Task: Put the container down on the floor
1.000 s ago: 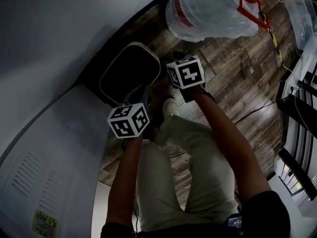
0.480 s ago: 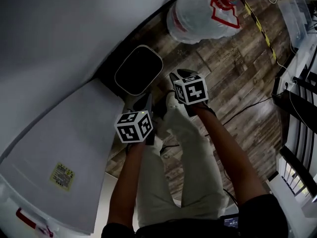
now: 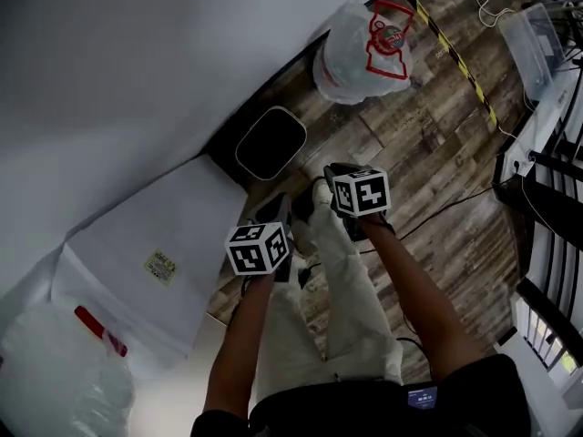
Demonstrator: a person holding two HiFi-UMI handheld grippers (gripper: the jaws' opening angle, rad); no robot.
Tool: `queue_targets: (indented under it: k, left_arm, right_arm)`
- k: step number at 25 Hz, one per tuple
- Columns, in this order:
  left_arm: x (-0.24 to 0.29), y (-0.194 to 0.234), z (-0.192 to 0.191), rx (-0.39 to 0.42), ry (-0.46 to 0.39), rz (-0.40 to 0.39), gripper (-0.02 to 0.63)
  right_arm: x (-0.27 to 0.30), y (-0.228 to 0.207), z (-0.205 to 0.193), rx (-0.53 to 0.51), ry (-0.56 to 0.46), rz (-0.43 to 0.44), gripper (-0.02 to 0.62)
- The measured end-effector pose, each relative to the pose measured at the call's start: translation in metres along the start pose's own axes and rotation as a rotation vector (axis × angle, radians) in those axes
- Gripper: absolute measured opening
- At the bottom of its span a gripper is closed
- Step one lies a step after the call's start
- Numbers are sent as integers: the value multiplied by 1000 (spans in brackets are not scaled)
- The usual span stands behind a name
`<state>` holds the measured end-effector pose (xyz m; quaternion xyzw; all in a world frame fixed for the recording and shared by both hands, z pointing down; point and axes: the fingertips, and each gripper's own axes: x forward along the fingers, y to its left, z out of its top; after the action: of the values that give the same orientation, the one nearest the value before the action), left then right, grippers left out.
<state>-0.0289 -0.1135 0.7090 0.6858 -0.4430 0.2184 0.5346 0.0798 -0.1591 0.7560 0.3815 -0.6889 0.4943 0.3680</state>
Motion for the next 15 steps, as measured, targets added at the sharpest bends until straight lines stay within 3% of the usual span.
queue_targets:
  k: [7,15]
  left_arm:
    - [-46,-48,27,9,-17,-56,14]
    - [-101,-93,52,96,-63,-102,14]
  right_arm:
    - [-71,33,3,-42,23,25,38]
    - [-147,76,14,-68,-83,42,35]
